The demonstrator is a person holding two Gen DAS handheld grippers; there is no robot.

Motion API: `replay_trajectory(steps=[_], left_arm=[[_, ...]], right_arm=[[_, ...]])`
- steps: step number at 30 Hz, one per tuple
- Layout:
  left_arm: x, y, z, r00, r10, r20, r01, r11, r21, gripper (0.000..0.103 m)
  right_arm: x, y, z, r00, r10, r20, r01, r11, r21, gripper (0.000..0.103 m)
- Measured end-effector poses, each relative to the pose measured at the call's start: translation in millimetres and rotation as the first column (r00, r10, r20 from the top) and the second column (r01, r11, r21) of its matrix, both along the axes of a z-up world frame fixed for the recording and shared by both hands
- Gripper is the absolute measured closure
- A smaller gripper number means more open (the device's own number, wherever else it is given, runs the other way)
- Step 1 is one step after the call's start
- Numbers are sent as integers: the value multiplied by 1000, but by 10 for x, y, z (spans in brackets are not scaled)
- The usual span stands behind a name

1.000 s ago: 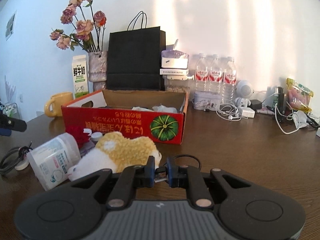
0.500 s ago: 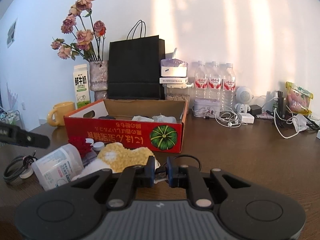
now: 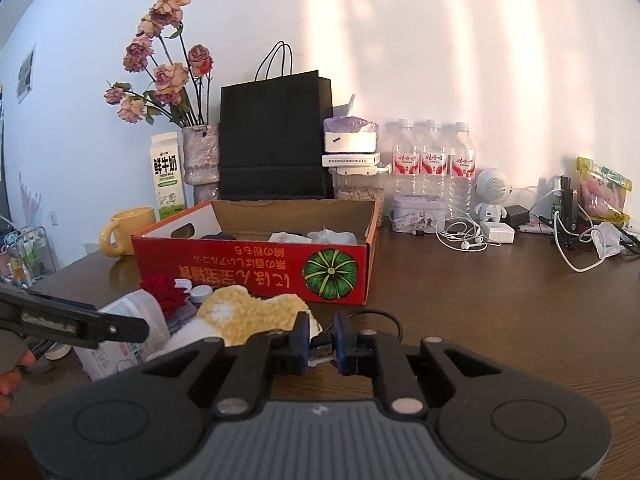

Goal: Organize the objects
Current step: 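Grasp the white plastic bottle with the left gripper while the right gripper holds the cable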

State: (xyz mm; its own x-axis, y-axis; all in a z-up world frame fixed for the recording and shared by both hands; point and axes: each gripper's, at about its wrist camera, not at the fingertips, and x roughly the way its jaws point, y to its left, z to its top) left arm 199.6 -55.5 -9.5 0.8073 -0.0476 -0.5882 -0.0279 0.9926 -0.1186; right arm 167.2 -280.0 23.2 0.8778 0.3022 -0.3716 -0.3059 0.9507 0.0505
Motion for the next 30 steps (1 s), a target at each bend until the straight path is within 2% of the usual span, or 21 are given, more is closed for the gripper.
replay_trajectory(steps=[3, 6, 7, 17, 30], left_arm=[[24, -13, -56, 1000, -15, -23, 15, 1000, -5, 28], [36, -13, -106, 999, -40, -29, 39, 999, -28, 49], [37, -17, -119, 998, -49, -29, 48, 998, -35, 59], [-30, 2, -83, 999, -51, -3, 51, 998, -35, 60], [-150, 80, 213, 994, -54, 95, 58, 998, -41, 60]], right_arm=[[8, 8, -14, 1000, 6, -4, -6, 1000, -1, 91], [14, 11, -27, 1000, 12, -9, -12, 1000, -2, 91], [13, 15, -29, 1000, 13, -9, -13, 1000, -2, 91], [20, 25, -37, 1000, 14, -12, -14, 1000, -7, 91], [-13, 78, 51, 1000, 13, 10, -13, 1000, -20, 91]])
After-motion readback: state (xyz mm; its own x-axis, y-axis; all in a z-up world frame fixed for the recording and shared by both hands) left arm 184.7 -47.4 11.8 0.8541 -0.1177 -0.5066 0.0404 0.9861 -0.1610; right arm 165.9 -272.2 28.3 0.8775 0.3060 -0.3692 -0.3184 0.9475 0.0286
